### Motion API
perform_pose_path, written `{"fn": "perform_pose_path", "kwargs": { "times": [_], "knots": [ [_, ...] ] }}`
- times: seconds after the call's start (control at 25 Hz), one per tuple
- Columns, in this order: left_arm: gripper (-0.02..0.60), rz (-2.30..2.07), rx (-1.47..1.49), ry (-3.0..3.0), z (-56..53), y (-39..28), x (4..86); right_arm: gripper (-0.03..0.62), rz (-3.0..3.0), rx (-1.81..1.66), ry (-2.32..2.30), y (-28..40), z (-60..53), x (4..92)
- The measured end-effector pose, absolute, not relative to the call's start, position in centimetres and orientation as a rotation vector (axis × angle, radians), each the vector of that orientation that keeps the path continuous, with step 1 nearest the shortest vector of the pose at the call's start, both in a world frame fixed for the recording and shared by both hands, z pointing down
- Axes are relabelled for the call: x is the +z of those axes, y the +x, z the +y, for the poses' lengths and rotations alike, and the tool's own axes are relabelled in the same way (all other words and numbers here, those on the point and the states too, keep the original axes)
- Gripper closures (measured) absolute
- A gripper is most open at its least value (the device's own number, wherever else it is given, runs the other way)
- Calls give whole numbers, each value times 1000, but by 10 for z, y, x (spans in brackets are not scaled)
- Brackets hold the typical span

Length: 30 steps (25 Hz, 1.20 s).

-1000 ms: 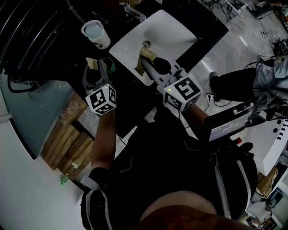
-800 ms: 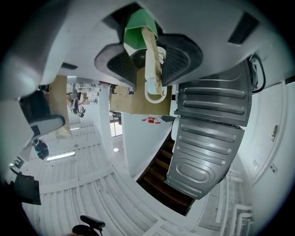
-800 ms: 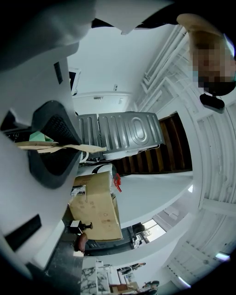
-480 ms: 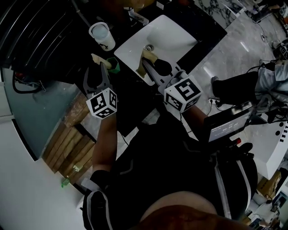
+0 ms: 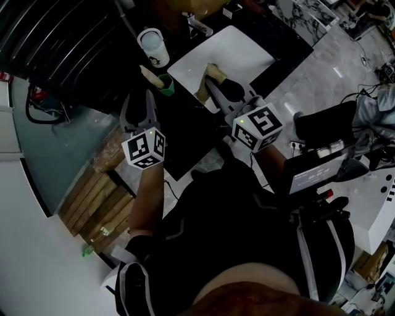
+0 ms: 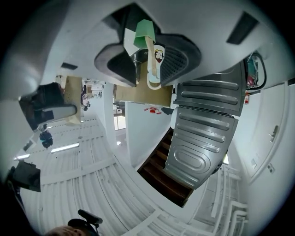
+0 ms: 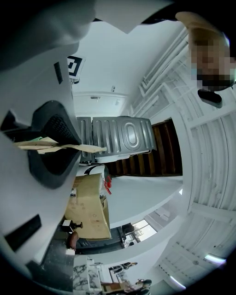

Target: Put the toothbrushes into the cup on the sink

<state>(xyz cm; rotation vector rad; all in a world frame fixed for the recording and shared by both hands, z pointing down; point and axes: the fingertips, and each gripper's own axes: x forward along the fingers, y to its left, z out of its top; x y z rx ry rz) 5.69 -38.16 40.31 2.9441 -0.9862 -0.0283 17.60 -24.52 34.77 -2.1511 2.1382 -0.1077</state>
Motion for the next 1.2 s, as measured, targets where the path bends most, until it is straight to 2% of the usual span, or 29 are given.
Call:
{"fn": "perform_pose_path", "kwargs": {
  "times": [0.36, 0.68, 1.2],
  "knots": [
    [437, -950, -62, 2945, -350, 12, 381, 553, 2134, -43, -2146, 148, -231, 332],
    [572, -895, -68, 2948, -329, -18, 369, 553, 2135, -33, -2154, 125, -228, 329],
    [575, -900, -43, 2925, -316, -21, 358, 553, 2181, -41, -2064, 132, -251, 322]
  ]
}}
